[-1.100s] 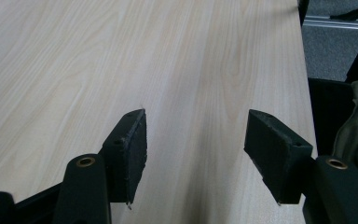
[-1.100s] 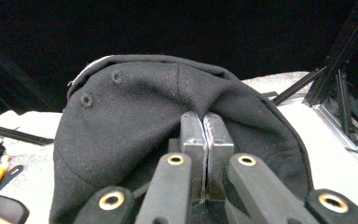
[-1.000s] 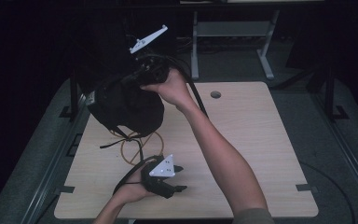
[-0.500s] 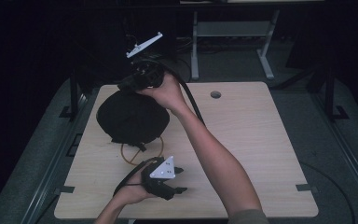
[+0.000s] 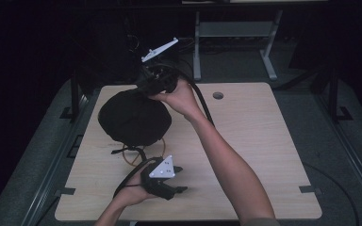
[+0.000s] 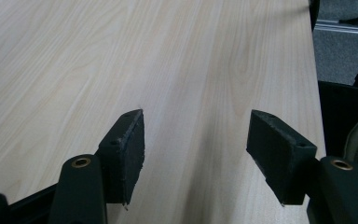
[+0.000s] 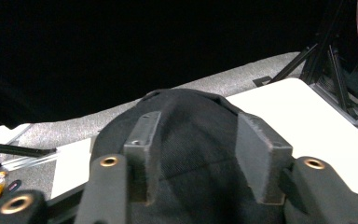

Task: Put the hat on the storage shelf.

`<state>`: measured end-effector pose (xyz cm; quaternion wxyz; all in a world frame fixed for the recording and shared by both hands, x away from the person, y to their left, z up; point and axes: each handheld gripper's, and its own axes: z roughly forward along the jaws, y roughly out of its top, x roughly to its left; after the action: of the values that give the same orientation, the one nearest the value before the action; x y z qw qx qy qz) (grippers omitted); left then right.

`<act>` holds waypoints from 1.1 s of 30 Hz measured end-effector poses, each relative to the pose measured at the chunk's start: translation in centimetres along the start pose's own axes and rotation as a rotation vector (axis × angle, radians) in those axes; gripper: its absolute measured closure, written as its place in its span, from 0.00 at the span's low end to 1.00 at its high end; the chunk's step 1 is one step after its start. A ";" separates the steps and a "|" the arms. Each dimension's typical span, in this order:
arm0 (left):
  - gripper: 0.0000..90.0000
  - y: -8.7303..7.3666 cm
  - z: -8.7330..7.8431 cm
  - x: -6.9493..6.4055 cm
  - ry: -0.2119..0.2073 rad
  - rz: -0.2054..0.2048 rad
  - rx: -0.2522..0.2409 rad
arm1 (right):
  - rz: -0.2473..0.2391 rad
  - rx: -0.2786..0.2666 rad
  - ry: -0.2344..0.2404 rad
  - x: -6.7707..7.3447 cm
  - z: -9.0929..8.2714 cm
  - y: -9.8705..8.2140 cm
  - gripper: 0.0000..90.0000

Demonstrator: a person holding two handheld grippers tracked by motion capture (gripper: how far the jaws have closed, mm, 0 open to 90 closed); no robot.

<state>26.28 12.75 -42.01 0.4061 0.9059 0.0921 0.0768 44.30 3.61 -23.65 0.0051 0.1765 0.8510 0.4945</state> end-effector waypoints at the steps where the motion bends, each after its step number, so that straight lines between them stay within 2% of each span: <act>1: 0.40 0.0 0.0 0.0 -0.002 -0.001 -0.003 | 0.010 -0.005 -0.002 -0.1 -0.5 -0.3 0.54; 14: 0.38 -0.1 0.1 0.1 0.019 0.004 0.010 | 0.020 -0.014 -0.015 -0.6 -2.3 -1.5 0.50; 18: 0.38 0.0 0.1 0.1 0.036 0.011 -0.002 | 0.028 -0.017 -0.024 -0.8 -3.2 -2.0 0.48; 20: 0.38 0.0 0.1 0.0 0.047 -0.003 -0.009 | 0.034 -0.013 -0.028 -0.9 -3.6 -2.4 0.47; 24: 0.37 -0.1 0.1 0.2 0.052 0.000 -0.002 | 0.049 -0.018 -0.033 -1.1 -4.4 -3.2 0.46; 25: 0.37 -0.1 0.1 0.2 0.054 -0.013 -0.008 | 0.050 -0.019 -0.034 -1.2 -4.5 -3.4 0.46; 31: 0.36 -0.1 0.0 0.4 0.070 -0.022 -0.018 | 0.056 -0.018 -0.040 -1.3 -5.5 -4.2 0.42; 33: 0.35 -0.2 0.1 0.4 0.070 -0.037 -0.022 | 0.056 -0.015 -0.041 -1.4 -5.7 -4.4 0.41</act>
<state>26.70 12.97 -42.20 0.4142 0.8962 0.1221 0.1020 43.24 -3.56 -24.64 0.0098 0.2105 0.8417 0.4972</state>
